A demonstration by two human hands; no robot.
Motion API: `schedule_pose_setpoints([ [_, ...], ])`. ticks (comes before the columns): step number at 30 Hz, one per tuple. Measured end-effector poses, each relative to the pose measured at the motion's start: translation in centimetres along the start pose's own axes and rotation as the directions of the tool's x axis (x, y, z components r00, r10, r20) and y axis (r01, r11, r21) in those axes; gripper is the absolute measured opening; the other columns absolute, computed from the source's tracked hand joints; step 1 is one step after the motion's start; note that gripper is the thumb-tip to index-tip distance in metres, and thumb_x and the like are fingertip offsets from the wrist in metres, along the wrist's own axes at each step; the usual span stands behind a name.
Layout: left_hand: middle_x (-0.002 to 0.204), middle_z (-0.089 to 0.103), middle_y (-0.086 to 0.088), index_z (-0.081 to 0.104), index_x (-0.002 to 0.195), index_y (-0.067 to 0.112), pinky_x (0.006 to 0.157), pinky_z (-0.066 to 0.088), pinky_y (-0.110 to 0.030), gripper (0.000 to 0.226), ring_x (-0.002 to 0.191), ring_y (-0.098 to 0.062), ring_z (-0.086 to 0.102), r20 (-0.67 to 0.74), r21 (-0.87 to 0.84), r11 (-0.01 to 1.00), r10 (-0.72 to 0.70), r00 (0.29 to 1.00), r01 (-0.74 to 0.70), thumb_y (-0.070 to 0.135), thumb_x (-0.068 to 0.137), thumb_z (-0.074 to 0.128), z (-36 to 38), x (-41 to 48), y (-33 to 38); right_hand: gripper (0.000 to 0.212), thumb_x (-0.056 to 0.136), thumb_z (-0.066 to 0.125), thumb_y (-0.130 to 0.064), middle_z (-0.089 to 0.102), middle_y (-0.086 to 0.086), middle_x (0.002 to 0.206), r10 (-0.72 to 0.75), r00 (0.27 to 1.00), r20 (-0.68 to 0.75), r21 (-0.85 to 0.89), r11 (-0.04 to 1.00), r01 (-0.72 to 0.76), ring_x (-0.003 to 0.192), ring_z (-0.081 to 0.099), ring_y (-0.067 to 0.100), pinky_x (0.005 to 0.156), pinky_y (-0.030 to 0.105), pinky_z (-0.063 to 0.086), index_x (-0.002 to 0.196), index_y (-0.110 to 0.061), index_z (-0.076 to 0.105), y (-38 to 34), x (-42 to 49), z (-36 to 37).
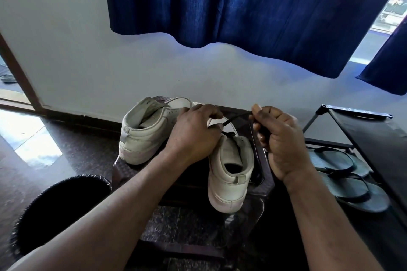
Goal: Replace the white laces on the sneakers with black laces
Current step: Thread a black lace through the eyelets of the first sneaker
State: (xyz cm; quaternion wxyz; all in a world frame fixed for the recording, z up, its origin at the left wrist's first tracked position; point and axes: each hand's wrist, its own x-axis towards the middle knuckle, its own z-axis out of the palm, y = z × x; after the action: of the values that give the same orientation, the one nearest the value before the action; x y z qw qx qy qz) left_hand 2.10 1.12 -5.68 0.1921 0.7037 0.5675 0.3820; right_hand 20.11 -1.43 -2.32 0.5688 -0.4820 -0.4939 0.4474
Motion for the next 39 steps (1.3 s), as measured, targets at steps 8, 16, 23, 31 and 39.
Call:
schedule_pose_setpoints([
  [8,0.092,0.077,0.016,0.077,0.099,0.024,0.089,0.058,-0.038,0.006,0.087,-0.003,0.07,0.079,-0.355,0.933,-0.028,0.996,0.055,0.026,0.097,0.071,0.4,0.0,0.5,0.027,0.096,0.074,-0.029,0.058,0.004,0.066,-0.048,0.998,0.043,-0.17,0.984,0.055,0.061,0.048,0.01,0.059,0.024,0.041,0.071,-0.018,0.072,0.7,0.0,1.0],
  [16,0.06,0.065,0.008,0.076,0.077,0.022,0.051,0.035,-0.012,0.017,0.053,0.001,0.052,0.067,-0.148,0.983,-0.097,0.993,0.106,0.032,0.091,0.079,-0.7,0.3,-0.3,0.019,0.09,0.081,-0.025,0.062,-0.003,0.063,-0.067,0.996,-0.064,-0.196,0.979,0.053,0.058,0.05,0.009,0.064,0.03,0.044,0.074,-0.017,0.073,1.2,0.4,0.0],
  [23,0.098,0.079,0.013,0.077,0.108,0.029,0.084,0.055,-0.034,0.037,0.092,-0.012,0.074,0.143,-0.428,0.887,-0.124,0.982,0.174,0.012,0.078,0.062,-1.1,0.3,-0.2,0.013,0.095,0.07,0.0,0.079,0.005,0.083,-0.051,0.998,0.042,-0.157,0.986,0.057,0.077,0.071,0.009,0.072,0.022,0.053,0.1,-0.01,0.077,1.1,0.2,0.0],
  [31,0.084,0.079,0.009,0.079,0.089,0.021,0.087,0.059,-0.042,0.015,0.08,-0.007,0.07,0.129,-0.414,0.899,-0.096,0.987,0.141,0.026,0.099,0.069,0.2,-0.1,0.5,0.014,0.081,0.087,-0.013,0.078,0.006,0.08,-0.124,0.992,-0.009,-0.226,0.967,0.119,0.077,0.076,0.02,0.077,0.035,0.061,0.084,-0.011,0.075,1.8,0.2,0.6],
  [39,0.083,0.079,0.009,0.073,0.091,0.023,0.067,0.051,-0.009,0.027,0.077,0.007,0.07,-0.073,-0.412,0.891,-0.243,0.967,0.192,0.003,0.098,0.055,0.9,0.1,0.4,0.017,0.08,0.088,-0.037,0.077,-0.002,0.081,0.056,0.997,0.058,-0.525,0.851,-0.017,0.074,0.069,0.012,0.072,0.034,0.056,0.084,-0.023,0.079,2.8,0.9,-1.1],
])
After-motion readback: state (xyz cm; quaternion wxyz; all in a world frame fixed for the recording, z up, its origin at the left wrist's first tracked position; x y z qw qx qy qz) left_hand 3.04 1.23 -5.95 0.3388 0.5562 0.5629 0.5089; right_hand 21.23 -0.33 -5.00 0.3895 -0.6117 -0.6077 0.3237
